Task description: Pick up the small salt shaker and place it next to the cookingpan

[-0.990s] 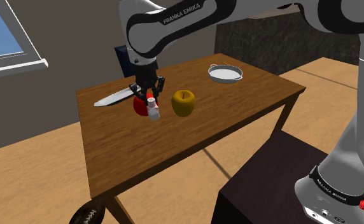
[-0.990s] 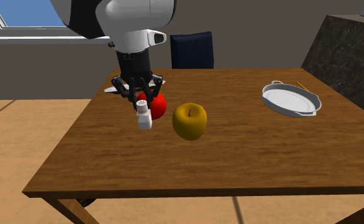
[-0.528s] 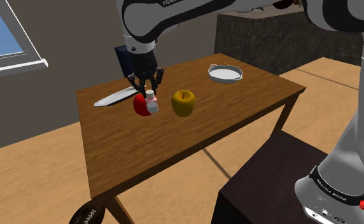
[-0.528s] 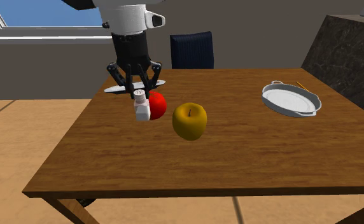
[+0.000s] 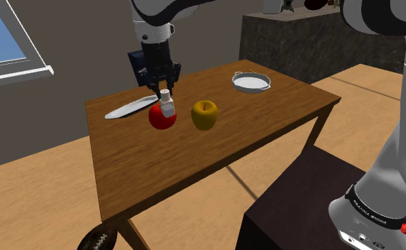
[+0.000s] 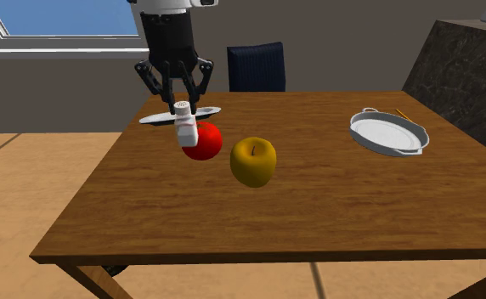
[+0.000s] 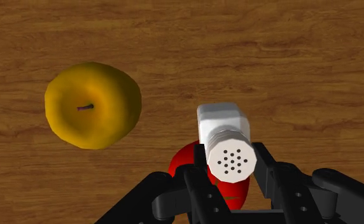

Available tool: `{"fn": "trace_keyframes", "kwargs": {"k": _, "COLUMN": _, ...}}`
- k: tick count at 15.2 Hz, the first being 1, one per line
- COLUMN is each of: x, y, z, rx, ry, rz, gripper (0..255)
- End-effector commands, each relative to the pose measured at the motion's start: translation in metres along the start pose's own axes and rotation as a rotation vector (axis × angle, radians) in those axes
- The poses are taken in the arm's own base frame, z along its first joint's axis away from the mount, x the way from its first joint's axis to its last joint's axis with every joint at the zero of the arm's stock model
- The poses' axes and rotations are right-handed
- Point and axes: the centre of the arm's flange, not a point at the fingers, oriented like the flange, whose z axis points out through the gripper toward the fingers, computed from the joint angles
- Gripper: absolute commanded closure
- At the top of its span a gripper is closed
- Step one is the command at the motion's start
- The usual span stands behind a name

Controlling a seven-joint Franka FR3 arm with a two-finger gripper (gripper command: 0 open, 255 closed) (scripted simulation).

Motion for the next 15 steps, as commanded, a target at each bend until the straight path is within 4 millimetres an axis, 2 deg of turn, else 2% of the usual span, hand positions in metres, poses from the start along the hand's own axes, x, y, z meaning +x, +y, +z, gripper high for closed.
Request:
{"fn": "trace_keyframes", "kwargs": {"k": 1, "x": 0.0, "y": 0.001, "z": -0.01, "rx": 0.0, "ry": 0.0, "rz": 0.0, "gripper": 255}}
{"fn": "trace_keyframes", "kwargs": {"k": 7, "x": -0.001, "y": 0.001, "z": -0.038, "rx": 0.0, "ry": 0.0, "rz": 0.0, "gripper": 255}}
{"fn": "trace_keyframes", "kwargs": {"k": 15, "x": -0.002, "y": 0.106, "z": -0.039, "rx": 0.0, "ry": 0.0, "rz": 0.0, "gripper": 255}}
